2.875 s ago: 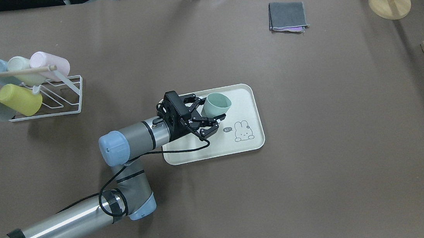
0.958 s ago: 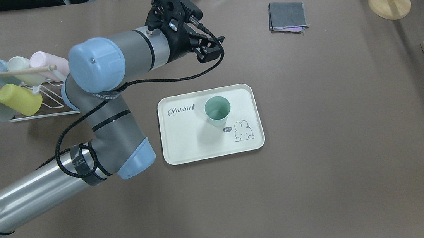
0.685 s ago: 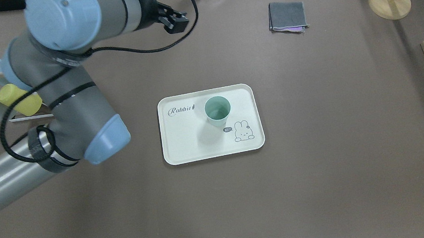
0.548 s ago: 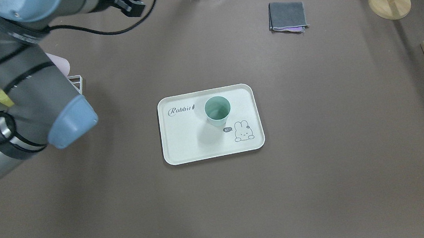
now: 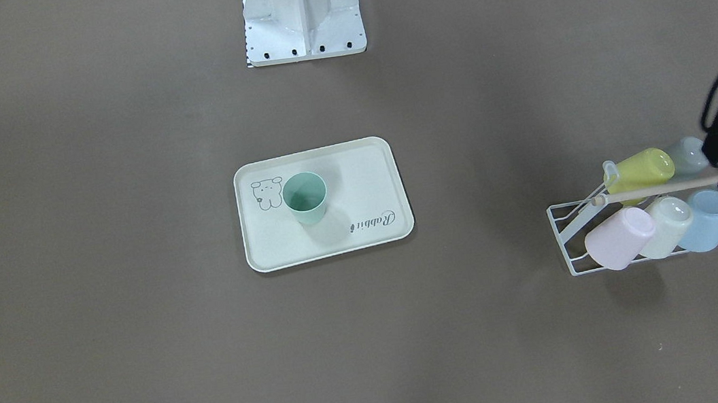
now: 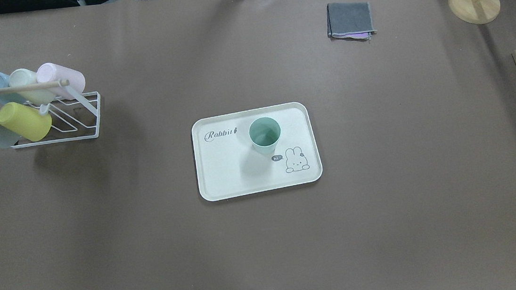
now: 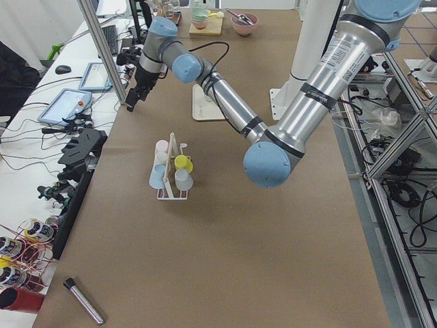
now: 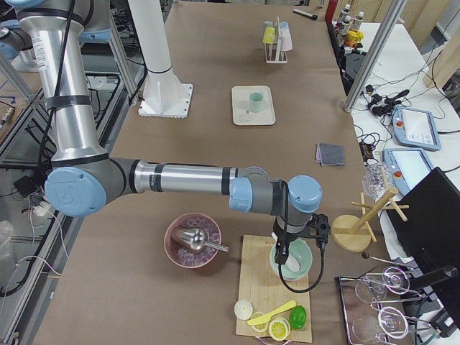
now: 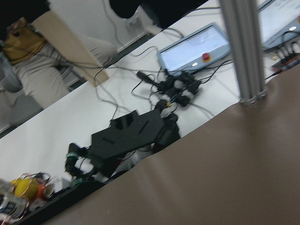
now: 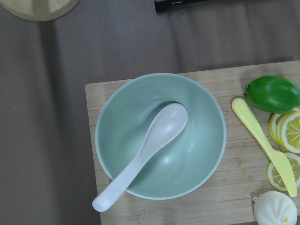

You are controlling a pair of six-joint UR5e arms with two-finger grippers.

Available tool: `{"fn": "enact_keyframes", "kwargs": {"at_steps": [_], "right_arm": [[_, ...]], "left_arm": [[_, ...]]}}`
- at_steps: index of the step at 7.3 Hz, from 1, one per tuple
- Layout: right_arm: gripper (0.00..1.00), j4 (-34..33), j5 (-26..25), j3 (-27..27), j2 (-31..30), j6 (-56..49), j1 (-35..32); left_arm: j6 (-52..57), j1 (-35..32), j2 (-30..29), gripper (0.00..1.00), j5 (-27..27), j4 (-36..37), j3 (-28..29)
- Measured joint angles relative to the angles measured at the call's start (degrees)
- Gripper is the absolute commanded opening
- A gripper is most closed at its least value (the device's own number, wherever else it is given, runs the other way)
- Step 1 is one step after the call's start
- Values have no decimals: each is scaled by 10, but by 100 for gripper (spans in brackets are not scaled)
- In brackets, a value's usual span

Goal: Pick up and place green cup on tray

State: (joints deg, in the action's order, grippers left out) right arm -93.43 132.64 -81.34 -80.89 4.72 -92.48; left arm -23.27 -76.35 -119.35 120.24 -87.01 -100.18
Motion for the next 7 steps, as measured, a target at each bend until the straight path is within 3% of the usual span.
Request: {"fn": "enact_keyframes", "kwargs": {"at_steps": [1, 2, 7], "right_arm": [[100, 0, 0, 0, 0, 0, 0], [100, 0, 0, 0, 0, 0, 0], [100, 0, 1, -1, 0, 1, 0]], "left_arm": [[1, -49, 27, 99, 71, 12, 26], [3, -83, 52, 99, 107, 22, 56], [152, -112, 203, 99, 138, 18, 150]]}}
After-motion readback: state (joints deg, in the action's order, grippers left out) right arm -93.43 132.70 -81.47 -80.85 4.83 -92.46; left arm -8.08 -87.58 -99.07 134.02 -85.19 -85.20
